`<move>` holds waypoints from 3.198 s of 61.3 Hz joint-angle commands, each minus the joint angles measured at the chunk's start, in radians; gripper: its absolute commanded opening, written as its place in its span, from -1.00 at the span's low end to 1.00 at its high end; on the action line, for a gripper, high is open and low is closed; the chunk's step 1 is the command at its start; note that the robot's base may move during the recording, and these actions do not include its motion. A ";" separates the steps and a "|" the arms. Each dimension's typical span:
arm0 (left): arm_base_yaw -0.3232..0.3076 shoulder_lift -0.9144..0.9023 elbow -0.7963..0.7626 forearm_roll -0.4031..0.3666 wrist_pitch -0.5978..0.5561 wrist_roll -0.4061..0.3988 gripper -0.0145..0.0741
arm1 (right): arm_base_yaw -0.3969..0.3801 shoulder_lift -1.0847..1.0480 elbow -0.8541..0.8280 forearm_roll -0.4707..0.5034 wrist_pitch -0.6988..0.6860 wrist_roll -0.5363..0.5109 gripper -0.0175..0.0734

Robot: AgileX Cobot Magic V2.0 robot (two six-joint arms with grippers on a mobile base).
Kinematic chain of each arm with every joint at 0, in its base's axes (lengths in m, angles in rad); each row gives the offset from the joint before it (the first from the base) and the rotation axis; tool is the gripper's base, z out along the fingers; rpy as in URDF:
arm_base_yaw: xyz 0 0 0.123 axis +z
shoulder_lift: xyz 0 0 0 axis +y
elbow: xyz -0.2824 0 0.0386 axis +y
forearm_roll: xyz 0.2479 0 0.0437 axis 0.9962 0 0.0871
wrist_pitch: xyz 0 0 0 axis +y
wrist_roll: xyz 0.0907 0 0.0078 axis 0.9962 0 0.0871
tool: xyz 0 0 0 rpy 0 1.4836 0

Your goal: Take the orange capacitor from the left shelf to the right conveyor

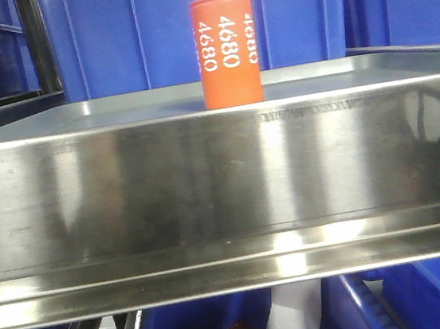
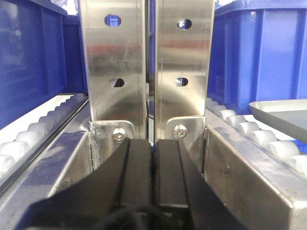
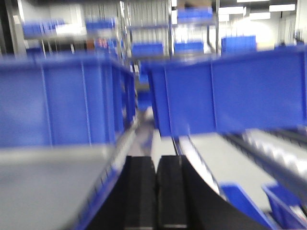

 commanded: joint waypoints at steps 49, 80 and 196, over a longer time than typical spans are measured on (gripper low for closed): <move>-0.003 0.010 -0.008 -0.005 -0.090 0.000 -0.91 | 0.449 0.660 -0.732 -0.210 0.362 0.208 -0.39; -0.003 0.010 -0.008 -0.005 -0.090 0.000 -0.91 | 0.589 1.133 -0.804 -0.233 0.054 0.210 0.76; -0.003 0.010 -0.008 -0.005 -0.090 0.000 -0.91 | 0.608 0.323 -0.665 -0.299 0.539 0.209 -0.49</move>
